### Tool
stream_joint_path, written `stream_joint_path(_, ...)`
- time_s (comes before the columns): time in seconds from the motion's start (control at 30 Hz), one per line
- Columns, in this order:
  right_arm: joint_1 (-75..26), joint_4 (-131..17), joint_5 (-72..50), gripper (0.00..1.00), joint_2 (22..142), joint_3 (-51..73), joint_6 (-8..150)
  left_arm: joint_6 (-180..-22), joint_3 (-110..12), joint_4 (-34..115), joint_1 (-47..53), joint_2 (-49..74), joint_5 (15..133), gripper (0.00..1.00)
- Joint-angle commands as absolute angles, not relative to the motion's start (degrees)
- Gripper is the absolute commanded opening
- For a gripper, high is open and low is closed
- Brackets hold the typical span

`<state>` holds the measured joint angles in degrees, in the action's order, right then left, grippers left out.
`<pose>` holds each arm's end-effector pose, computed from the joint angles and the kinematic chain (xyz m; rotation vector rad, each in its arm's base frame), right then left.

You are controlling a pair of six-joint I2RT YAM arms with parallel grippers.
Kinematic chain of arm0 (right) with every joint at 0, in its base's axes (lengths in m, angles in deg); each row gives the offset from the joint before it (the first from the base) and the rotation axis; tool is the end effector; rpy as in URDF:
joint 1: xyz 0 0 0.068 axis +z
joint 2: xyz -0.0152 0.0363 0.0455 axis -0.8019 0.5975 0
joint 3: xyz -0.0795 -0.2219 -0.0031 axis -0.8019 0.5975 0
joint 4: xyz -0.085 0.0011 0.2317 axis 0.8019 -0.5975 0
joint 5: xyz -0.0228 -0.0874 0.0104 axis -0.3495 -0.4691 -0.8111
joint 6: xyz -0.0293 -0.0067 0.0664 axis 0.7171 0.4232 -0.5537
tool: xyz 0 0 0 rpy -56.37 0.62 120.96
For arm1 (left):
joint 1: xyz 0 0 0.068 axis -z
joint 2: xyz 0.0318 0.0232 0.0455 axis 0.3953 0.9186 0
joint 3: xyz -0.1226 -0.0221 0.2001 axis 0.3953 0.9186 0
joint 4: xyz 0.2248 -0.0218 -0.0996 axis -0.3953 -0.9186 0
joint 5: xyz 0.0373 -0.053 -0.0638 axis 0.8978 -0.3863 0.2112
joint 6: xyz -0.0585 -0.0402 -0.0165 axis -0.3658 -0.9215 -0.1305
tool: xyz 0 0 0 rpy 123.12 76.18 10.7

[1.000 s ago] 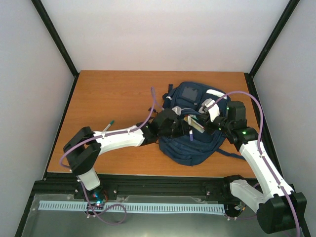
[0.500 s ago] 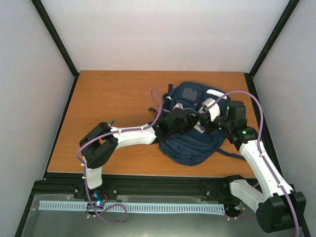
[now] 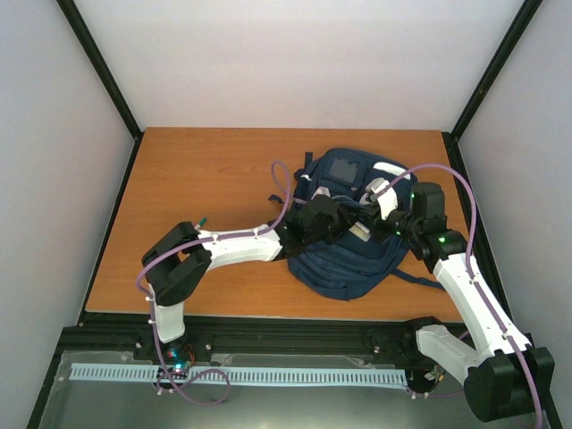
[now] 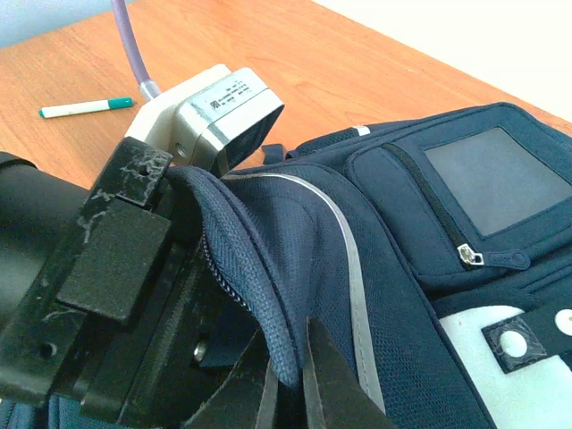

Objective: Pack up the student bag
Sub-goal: Place the stationery in the student bag, then pick up the stationery from the center of the board.

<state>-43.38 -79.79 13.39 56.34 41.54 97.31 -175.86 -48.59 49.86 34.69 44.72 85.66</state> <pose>0.2244 0.0719 0.2480 -0.8387 1.9195 0.5007 0.2317 -0.3637 0.1891 -0.6245 2.2745 -1.4356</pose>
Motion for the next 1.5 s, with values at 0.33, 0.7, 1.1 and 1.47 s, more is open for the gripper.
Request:
stream_joint_path(0.33,-43.4,-74.9,16.9,0.03,54.8,40.9,97.4,-161.7,-46.6,36.6,35.8,32.7,80.5,0.38)
stream_joint_path(0.7,-43.4,-75.1,16.8,0.03,54.7,40.9,97.6,-145.9,-36.2,17.3,35.8,18.4,82.1,0.76)
stream_joint_path(1.1,-43.4,-75.2,16.4,0.03,55.3,40.8,97.8,-141.7,-20.3,2.5,13.0,1.2,82.5,0.94)
stream_joint_path(1.47,-43.7,-75.3,16.0,0.03,54.8,40.8,97.8,-137.4,-21.4,1.9,-9.7,14.1,76.5,1.0)
